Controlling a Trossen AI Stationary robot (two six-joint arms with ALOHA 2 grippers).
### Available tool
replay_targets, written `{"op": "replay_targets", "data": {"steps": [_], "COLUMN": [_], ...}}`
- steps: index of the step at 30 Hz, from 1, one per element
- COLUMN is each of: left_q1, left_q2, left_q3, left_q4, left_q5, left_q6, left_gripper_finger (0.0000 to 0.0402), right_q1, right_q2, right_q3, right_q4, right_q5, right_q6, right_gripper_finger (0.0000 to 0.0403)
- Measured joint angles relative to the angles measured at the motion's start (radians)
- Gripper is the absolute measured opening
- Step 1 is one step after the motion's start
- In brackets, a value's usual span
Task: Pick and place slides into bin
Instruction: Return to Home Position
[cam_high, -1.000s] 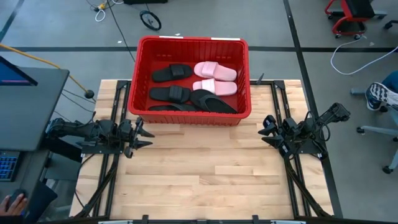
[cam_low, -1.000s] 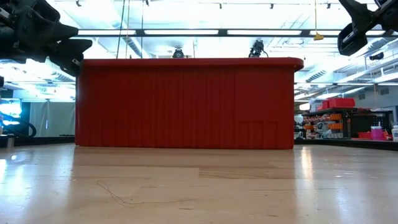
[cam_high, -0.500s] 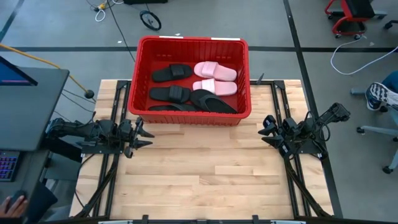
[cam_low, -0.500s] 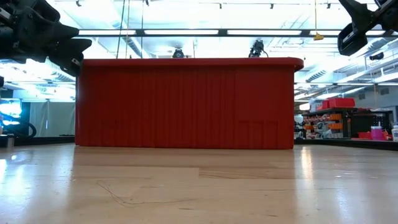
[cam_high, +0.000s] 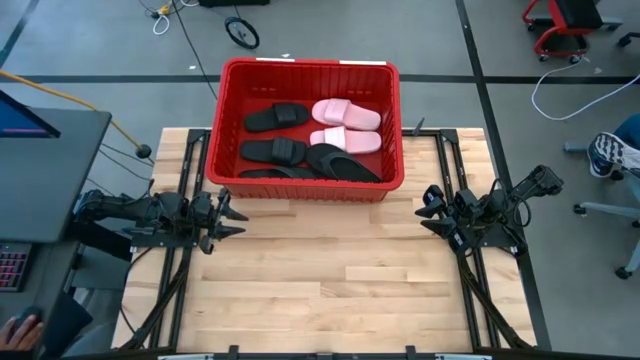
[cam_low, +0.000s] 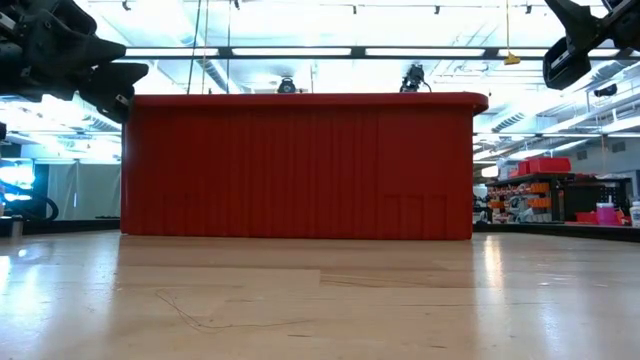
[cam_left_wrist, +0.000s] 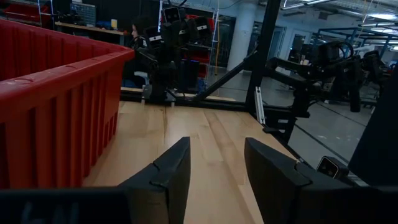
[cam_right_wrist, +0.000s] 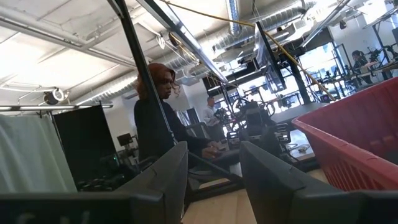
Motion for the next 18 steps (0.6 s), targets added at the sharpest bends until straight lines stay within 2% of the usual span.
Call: {"op": "replay_targets", "data": {"steps": [18], "left_q1": [0.000], "left_q2": [0.000], "left_q3": [0.000], "left_q4": [0.000], "left_q5": [0.000], "left_q6": [0.000], "left_gripper_finger": [0.0141], "right_q1": [0.000], "right_q2": [0.000], "right_q3": [0.000], "right_q4": [0.000], "right_q5": [0.000], "right_q6": [0.000], "right_gripper_finger": [0.0154]}}
